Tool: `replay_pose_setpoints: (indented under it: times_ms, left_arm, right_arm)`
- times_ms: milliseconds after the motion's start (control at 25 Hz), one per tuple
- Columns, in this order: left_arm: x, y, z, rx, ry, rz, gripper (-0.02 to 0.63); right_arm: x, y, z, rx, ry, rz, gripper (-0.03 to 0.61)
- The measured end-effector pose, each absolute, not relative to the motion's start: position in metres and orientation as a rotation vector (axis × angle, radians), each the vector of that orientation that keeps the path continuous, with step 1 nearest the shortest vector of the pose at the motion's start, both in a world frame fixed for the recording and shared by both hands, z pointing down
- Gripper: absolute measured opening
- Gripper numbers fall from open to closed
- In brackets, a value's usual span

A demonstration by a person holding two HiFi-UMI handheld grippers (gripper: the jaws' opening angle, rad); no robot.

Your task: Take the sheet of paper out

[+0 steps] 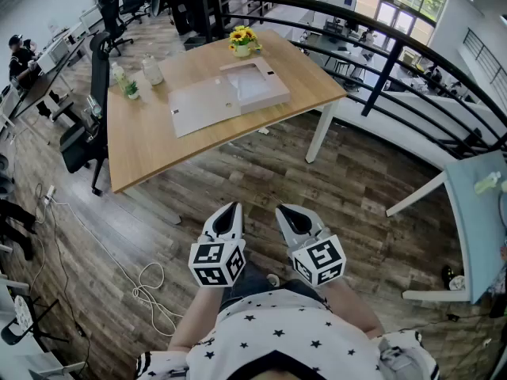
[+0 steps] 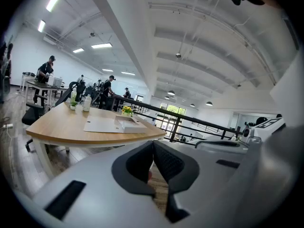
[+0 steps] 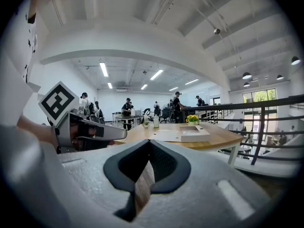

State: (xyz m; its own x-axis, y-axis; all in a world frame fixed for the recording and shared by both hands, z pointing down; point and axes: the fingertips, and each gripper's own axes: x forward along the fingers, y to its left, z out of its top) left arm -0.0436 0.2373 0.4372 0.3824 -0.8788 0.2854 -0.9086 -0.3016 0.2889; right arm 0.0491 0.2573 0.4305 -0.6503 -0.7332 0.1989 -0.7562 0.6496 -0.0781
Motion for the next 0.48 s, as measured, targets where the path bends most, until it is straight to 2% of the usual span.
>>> replay_pose_setpoints:
  times_ms: [480]
  left_arm:
    - [-0.0417, 0.2438, 0.4343, 2.249, -1.557, 0.073, 0.003]
  right_arm:
    - [0.048, 0.2646, 0.4315, 1.212, -2.73, 0.231, 0.006]
